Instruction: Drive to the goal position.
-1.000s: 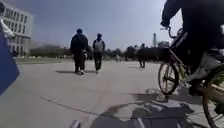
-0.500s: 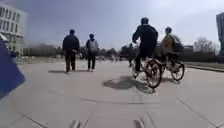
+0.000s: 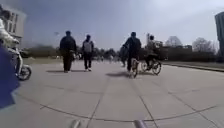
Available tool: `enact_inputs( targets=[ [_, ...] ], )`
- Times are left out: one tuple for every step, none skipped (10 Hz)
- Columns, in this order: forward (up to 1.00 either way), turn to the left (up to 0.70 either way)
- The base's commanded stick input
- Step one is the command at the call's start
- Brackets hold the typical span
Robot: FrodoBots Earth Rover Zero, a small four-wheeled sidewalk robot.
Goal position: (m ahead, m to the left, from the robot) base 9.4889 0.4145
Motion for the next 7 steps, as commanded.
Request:
enact_inputs(
  targets=[
    [0.85, 0.01],
    [0.85, 0.01],
    [0.85, 0.01],
    [0.85, 0.01],
    [0.85, 0.01],
    [0.85, -0.06],
    [0.85, -0.13]
  ],
)
